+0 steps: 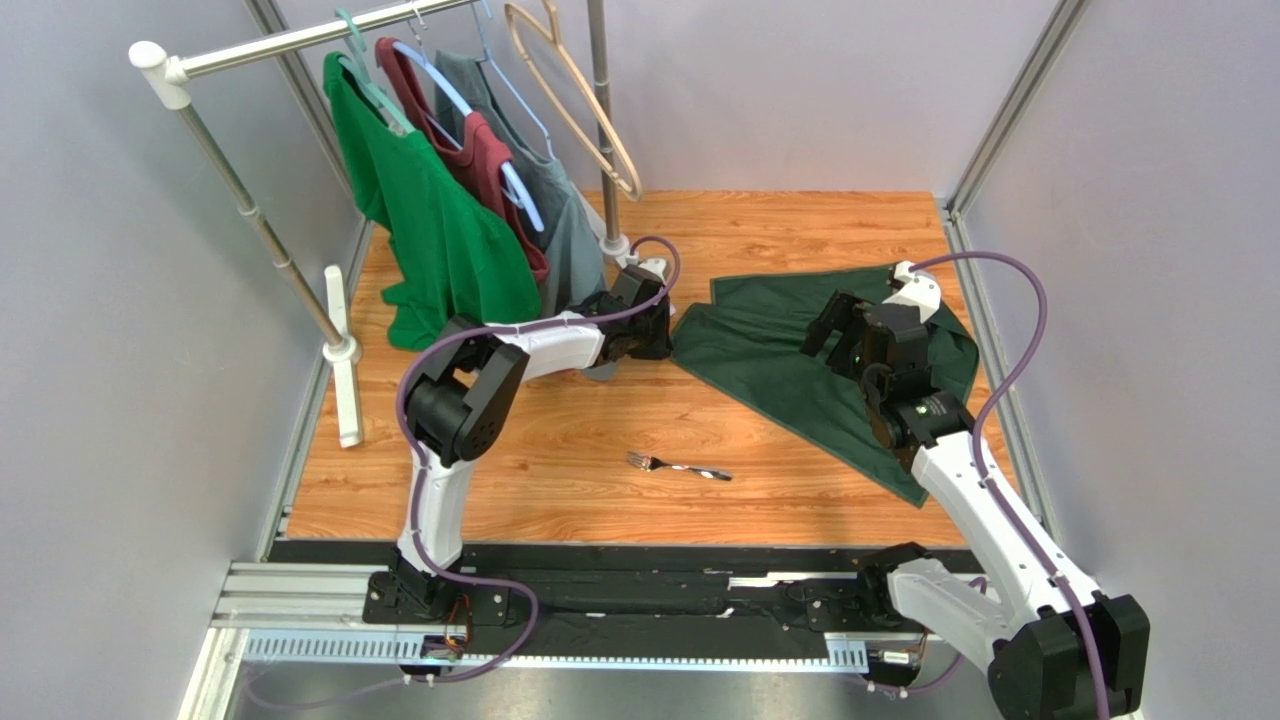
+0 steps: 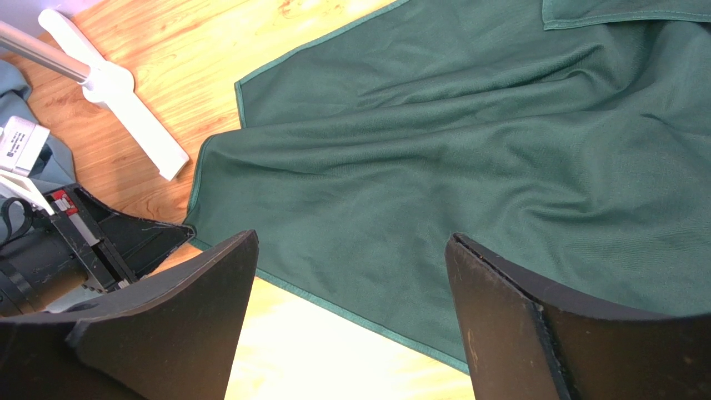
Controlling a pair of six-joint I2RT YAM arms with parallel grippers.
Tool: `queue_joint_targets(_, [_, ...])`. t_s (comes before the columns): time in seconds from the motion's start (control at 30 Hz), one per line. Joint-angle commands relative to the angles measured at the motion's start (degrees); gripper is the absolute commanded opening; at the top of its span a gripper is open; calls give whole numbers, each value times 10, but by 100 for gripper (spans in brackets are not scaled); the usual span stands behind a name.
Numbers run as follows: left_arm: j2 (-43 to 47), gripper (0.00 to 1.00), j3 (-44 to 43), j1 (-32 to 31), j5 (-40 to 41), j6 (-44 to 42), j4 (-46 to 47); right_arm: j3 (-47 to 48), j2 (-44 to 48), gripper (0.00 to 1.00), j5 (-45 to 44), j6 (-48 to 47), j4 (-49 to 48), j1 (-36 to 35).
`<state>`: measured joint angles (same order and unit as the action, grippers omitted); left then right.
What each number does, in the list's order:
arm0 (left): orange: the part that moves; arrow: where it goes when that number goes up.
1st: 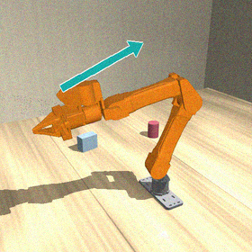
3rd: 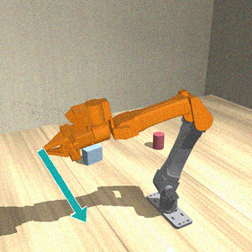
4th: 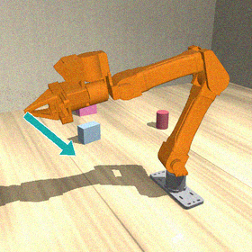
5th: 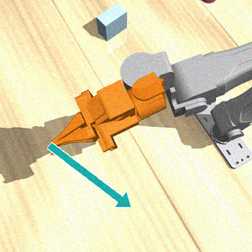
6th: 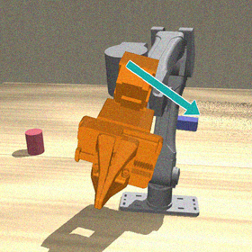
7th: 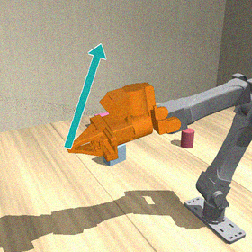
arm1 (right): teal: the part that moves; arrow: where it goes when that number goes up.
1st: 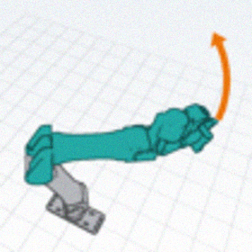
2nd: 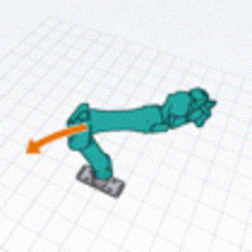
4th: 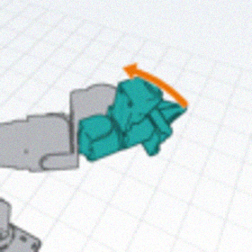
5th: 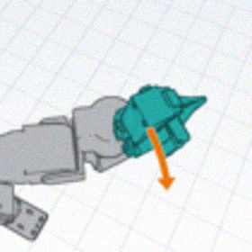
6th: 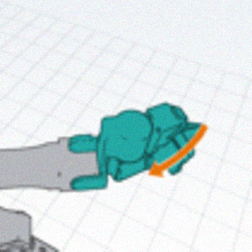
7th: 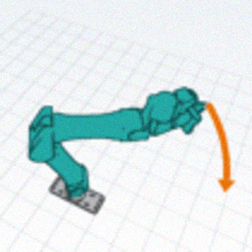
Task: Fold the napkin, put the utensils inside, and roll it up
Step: Flatten the napkin out
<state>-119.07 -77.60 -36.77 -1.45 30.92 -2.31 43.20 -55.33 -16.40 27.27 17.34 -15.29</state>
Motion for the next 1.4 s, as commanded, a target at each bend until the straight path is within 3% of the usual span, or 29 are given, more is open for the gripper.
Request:
queue_joint_targets(0.0, [8,0,3,-2,-4,3,11,17,10,87,-4,8,-2,1])
queue_joint_targets(0.3, [86,0,95,-4,-37,5,36,20,1,87,-22,7,5,1])
queue_joint_targets(0.5, [151,0,177,-4,-46,14,45,48,-59,86,-22,16,-3,1])
queue_joint_targets(0.67, [162,0,201,-5,-58,12,48,94,-177,86,22,2,-44,1])
queue_joint_targets(1.0, [151,0,195,-5,-79,6,60,291,-462,80,155,0,-62,1])
queue_joint_targets(1.17, [148,0,190,-5,-83,5,59,369,-552,78,215,12,-57,2])
queue_joint_targets(1.37, [146,0,186,-4,-89,1,60,420,-630,78,223,25,-61,3])
